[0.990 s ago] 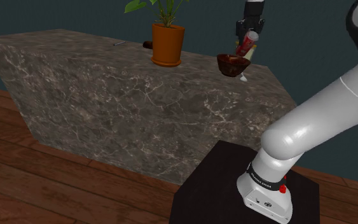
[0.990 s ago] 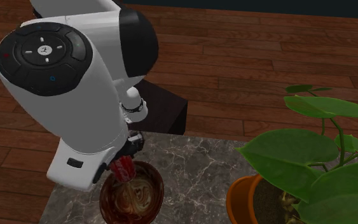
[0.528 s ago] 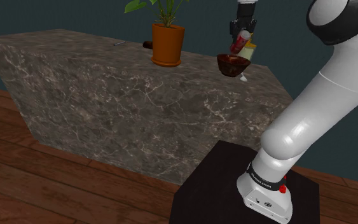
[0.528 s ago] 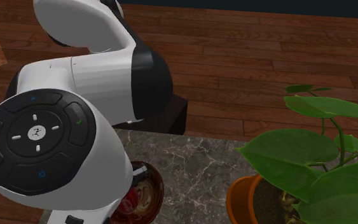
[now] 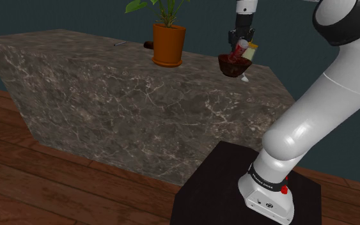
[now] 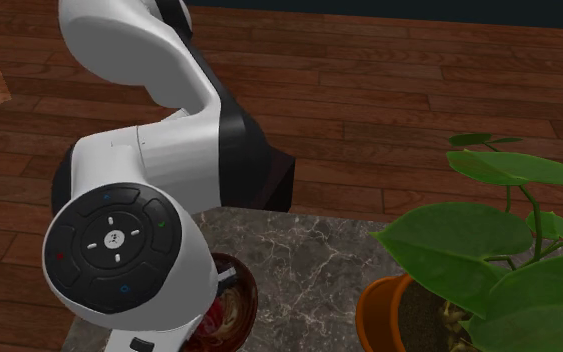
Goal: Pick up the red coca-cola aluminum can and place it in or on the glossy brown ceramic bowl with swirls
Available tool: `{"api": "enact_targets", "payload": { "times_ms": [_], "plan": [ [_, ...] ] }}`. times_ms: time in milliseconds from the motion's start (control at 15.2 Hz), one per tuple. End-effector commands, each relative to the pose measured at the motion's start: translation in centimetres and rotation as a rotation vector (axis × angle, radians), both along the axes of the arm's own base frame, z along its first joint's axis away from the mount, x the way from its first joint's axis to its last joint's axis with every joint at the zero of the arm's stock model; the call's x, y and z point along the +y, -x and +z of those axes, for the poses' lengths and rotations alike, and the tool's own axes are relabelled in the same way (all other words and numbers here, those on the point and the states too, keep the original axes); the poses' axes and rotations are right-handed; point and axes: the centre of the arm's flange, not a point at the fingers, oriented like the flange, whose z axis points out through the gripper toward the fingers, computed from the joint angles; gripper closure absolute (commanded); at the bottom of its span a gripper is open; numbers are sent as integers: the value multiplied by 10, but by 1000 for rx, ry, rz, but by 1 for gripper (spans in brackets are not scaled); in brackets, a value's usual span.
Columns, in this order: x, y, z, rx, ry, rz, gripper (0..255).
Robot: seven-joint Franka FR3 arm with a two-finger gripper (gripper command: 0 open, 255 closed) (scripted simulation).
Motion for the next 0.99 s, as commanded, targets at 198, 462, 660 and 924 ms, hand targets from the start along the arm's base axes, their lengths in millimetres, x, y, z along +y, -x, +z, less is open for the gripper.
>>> {"api": "enact_targets", "payload": {
  "times_ms": [198, 462, 660, 924],
  "plan": [
    [1, 0, -24, -1, 0, 0, 255],
    [1, 0, -24, -1, 1, 0, 255],
    [1, 0, -24, -1, 1, 0, 255],
    [1, 0, -24, -1, 1, 0, 0]
  ]
}}
